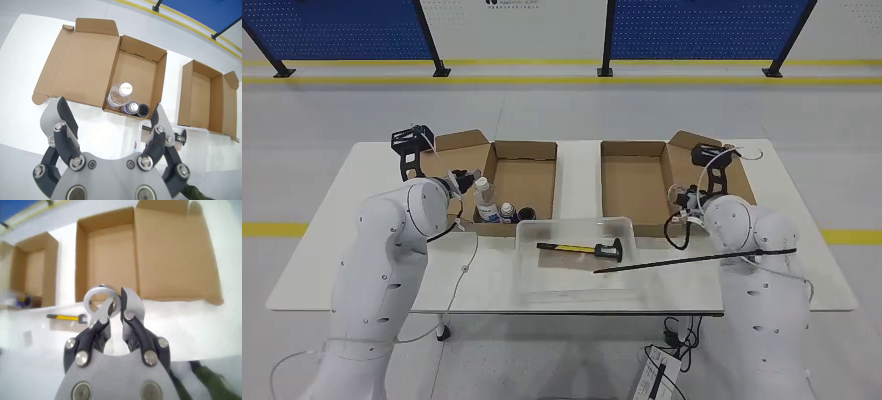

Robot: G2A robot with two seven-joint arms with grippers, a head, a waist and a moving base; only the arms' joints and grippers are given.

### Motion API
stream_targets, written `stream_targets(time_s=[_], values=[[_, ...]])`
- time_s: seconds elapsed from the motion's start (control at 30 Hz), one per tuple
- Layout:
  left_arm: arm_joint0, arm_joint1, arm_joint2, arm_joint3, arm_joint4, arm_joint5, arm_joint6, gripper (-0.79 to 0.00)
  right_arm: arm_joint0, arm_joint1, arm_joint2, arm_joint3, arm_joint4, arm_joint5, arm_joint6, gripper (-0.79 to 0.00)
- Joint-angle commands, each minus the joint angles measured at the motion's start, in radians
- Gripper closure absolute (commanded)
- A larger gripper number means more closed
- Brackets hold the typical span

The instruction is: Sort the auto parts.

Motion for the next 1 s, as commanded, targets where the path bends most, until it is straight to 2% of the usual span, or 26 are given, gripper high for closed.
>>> stream_targets(time_s=[0.0,0.23,0.6,0.97], values=[[0.000,0.000,0.000,0.000,0.000,0.000,0.000,-0.785,0.042,0.000,-0.021,0.069,-0.037,0.004,0.020,0.000],[0.000,0.000,0.000,0.000,0.000,0.000,0.000,-0.785,0.171,-0.011,-0.099,0.307,-0.069,0.023,0.025,0.000],[0.000,0.000,0.000,0.000,0.000,0.000,0.000,-0.785,0.328,-0.049,-0.236,0.645,-0.021,0.026,-0.031,0.000],[0.000,0.000,0.000,0.000,0.000,0.000,0.000,-0.785,0.435,-0.089,-0.325,0.881,0.055,0.001,-0.097,0.000]])
